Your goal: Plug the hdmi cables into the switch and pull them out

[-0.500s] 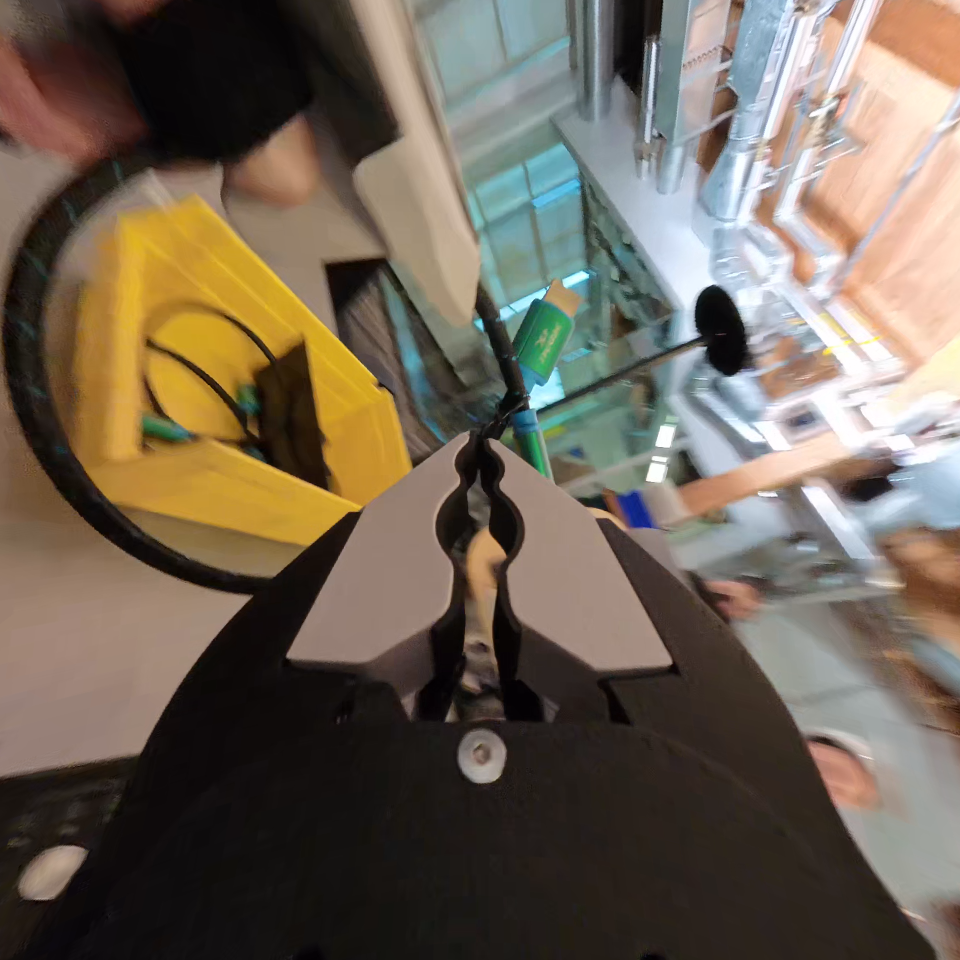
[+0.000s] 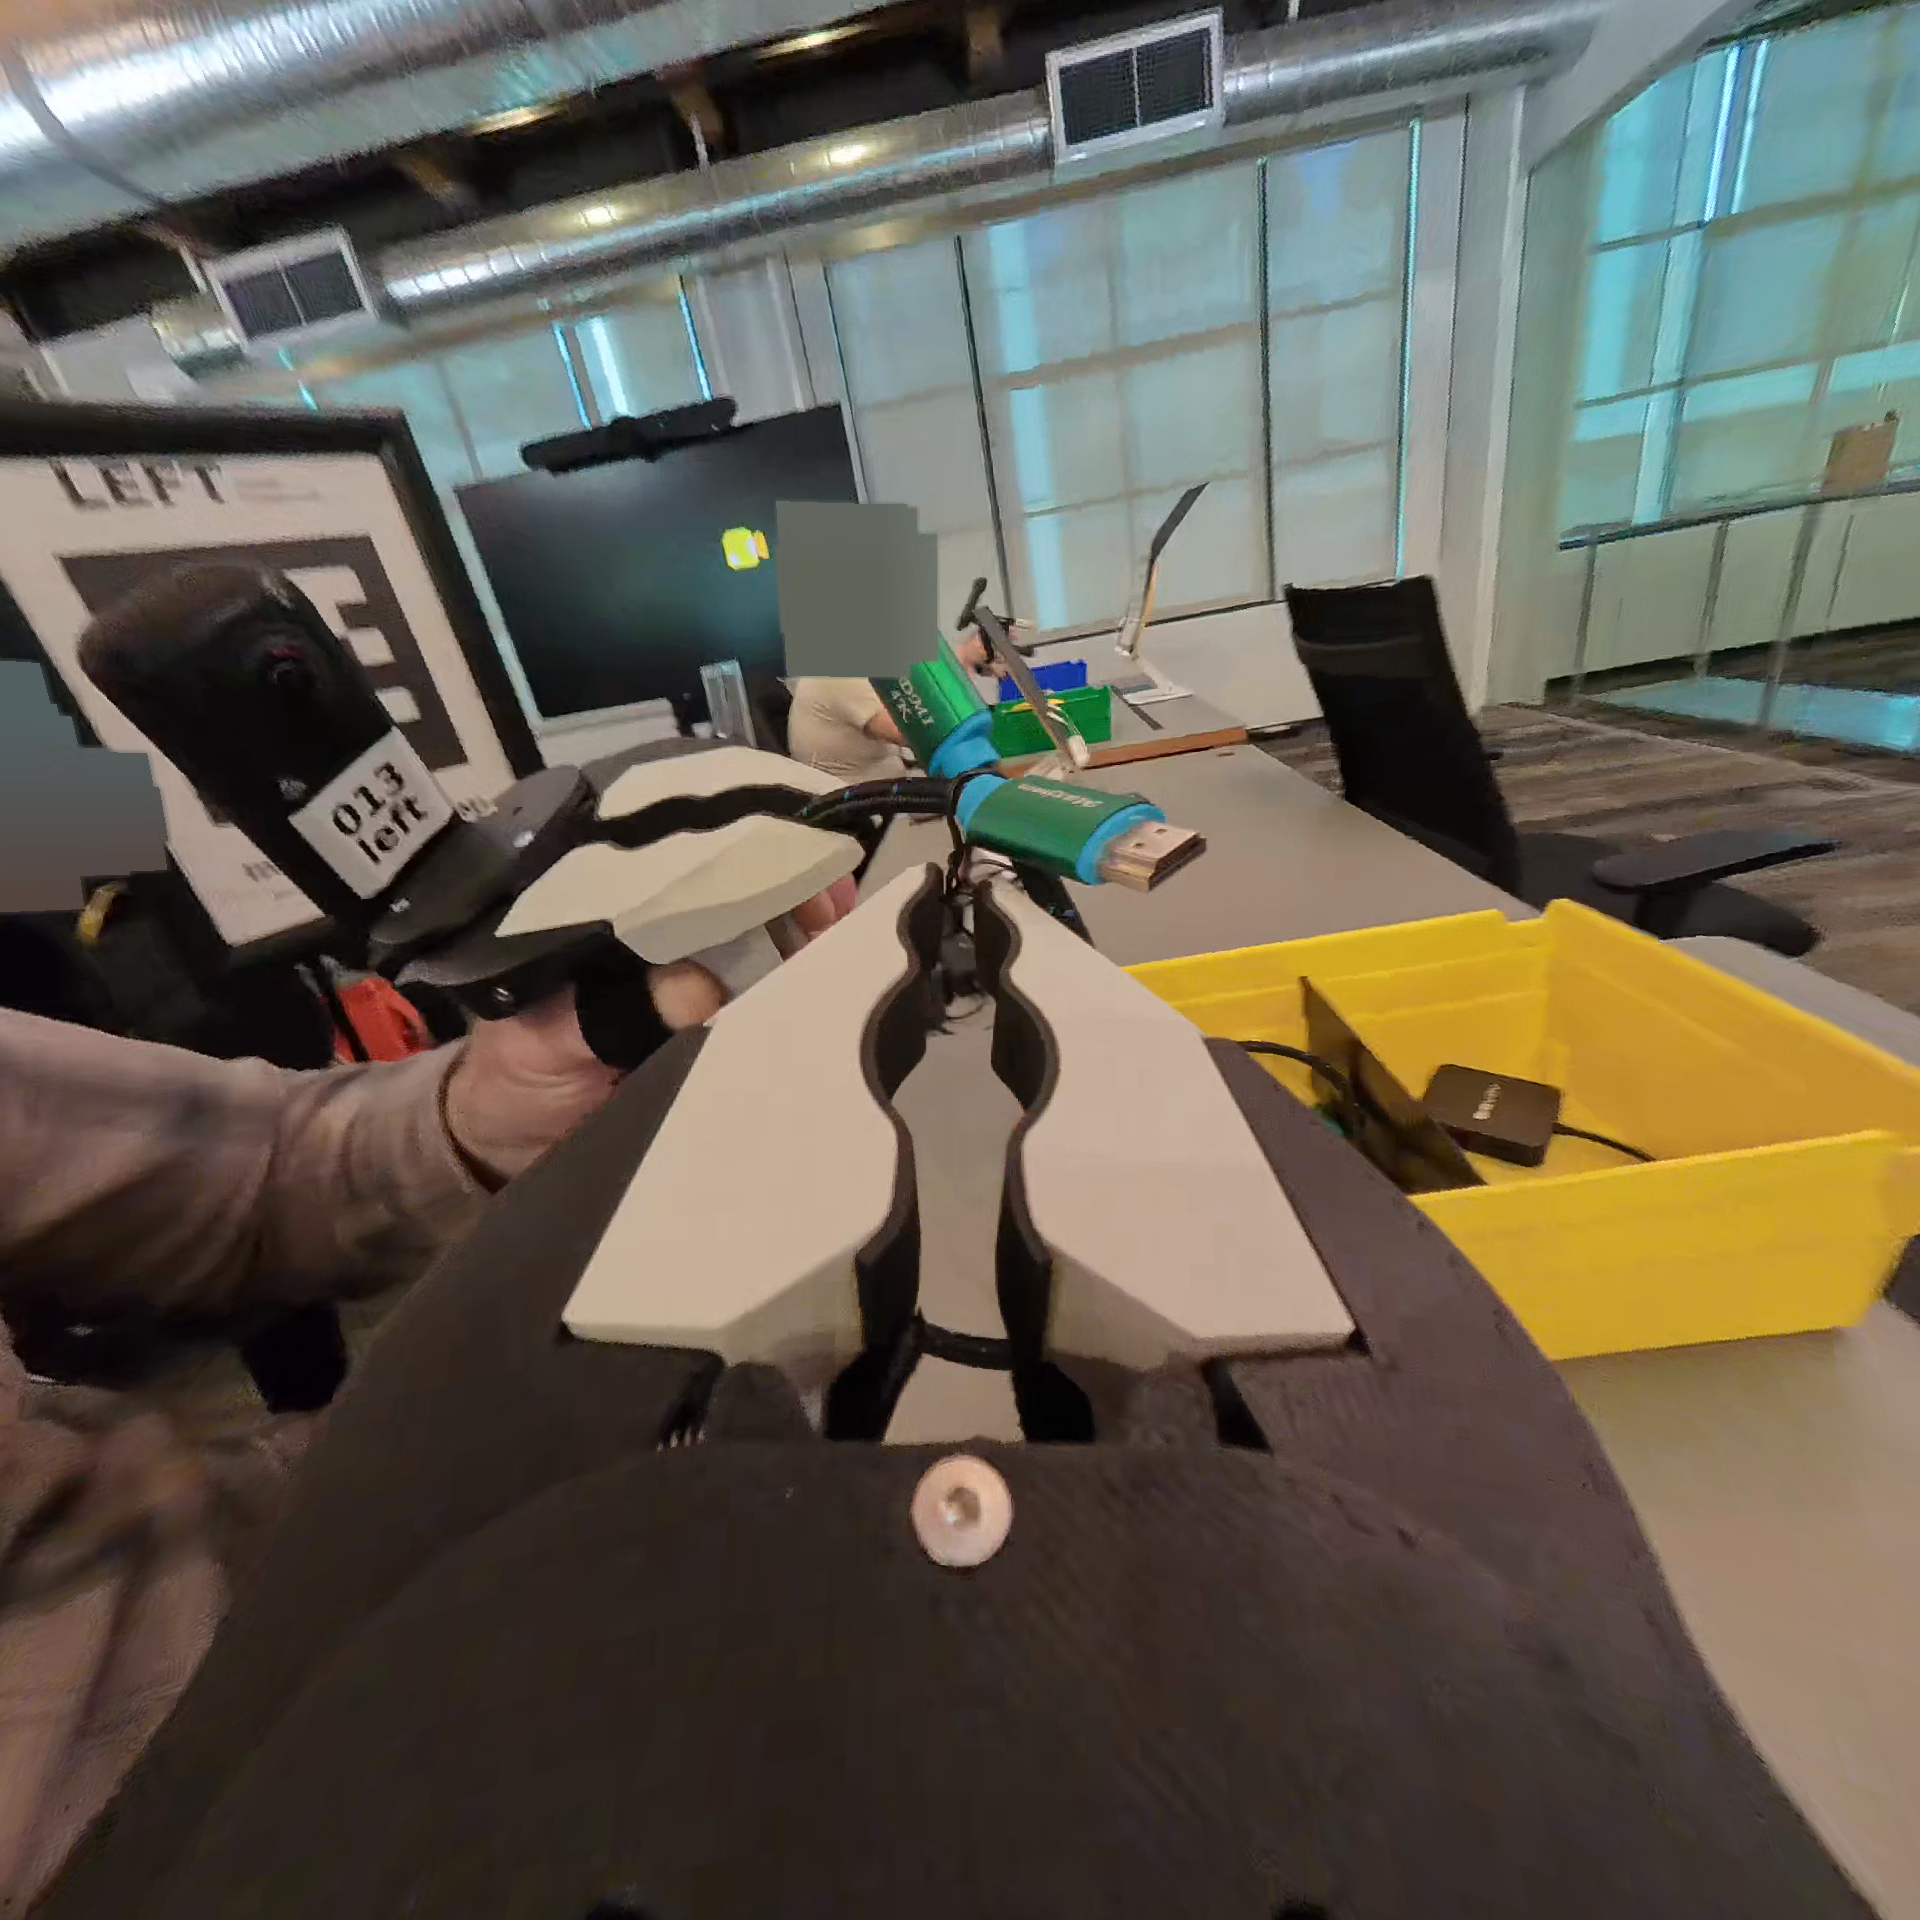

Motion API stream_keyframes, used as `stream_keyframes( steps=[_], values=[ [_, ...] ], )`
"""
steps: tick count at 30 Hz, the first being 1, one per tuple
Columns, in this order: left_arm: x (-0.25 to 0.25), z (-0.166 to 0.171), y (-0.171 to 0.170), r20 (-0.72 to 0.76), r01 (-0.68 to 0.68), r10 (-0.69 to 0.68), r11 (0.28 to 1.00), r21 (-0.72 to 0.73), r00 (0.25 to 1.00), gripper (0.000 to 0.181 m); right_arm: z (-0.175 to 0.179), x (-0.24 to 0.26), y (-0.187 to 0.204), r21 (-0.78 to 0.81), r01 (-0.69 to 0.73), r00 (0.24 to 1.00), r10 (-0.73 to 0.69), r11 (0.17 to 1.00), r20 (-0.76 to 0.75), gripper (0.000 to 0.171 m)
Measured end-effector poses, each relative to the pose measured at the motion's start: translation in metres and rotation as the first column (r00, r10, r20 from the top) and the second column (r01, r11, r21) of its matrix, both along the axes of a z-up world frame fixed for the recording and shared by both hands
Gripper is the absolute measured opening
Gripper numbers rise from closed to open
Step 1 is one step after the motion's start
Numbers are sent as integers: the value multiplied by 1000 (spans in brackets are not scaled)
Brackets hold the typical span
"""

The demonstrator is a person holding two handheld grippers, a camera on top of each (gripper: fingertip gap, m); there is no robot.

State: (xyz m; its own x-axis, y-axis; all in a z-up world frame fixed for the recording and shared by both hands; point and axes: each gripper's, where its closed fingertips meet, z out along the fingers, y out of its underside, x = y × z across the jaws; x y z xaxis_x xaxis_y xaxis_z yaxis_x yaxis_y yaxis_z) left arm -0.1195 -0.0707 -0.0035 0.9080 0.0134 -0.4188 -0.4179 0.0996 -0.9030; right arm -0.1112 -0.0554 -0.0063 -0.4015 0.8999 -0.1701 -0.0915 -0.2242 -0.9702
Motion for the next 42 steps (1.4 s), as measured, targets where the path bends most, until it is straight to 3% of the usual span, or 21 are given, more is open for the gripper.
stream_keyframes(
  steps=[3,6,8,9,10,11,12,13,15,17,19,21,22,25,29,32,37,42],
  values=[
    [0,0,0,-13,-6,6,1000,4,1000,6,1,0,-2,-114,-56,998,55,992,-12,0],
    [0,-2,1,-23,-11,11,1000,-1,1000,6,-1,-1,-1,-82,-36,999,36,996,-11,0],
    [-1,-3,1,-1,-7,7,1000,-16,1000,6,-5,-3,1,114,95,995,-93,989,-19,0],
    [-2,-4,2,27,-2,3,1000,-24,1000,6,-7,-4,4,284,205,979,-202,937,-41,0],
    [-3,-5,3,81,12,-8,999,-40,997,6,-9,-5,8,490,329,940,-328,807,-91,0],
    [-5,-8,4,151,35,-26,997,-62,988,6,-11,-5,15,725,445,869,-450,525,-208,0],
    [-5,-8,5,231,69,-51,995,-71,972,6,-9,-3,21,859,501,776,-496,110,-389,0],
    [-6,-8,5,324,104,-74,992,-74,943,6,-6,-2,18,849,507,723,-466,-145,-511,0],
    [-9,-11,6,474,168,-102,981,-101,875,6,-12,-5,17,844,529,724,-471,-91,-504,0],
    [-13,-15,7,561,203,-113,974,-101,820,6,-15,-6,16,829,527,725,-412,-186,-553,0],
    [-14,-16,7,609,238,-136,967,-88,781,6,-14,-6,11,837,534,753,-384,-116,-534,0],
    [-18,-12,6,531,183,-115,980,-77,840,6,-12,-5,10,827,533,809,-395,179,-435,6],
    [-22,-8,5,466,134,-91,989,-61,880,6,-8,-3,9,799,520,834,-383,303,-397,21],
    [-21,1,2,372,100,-78,994,-38,925,6,-4,-1,10,662,422,903,-354,619,-244,10],
    [-17,2,1,311,84,-72,996,-24,948,6,0,-1,9,395,291,957,-263,871,-124,9],
    [-13,-1,2,265,70,-60,997,-27,962,6,-2,-4,7,256,231,973,-216,939,-85,11],
    [-1,-6,4,197,66,-58,997,-35,979,6,-4,-6,6,206,238,970,-221,949,-98,1],
    [0,-8,5,207,69,-59,997,-42,976,6,-5,-5,4,62,144,988,-139,988,-72,0]
  ],
)
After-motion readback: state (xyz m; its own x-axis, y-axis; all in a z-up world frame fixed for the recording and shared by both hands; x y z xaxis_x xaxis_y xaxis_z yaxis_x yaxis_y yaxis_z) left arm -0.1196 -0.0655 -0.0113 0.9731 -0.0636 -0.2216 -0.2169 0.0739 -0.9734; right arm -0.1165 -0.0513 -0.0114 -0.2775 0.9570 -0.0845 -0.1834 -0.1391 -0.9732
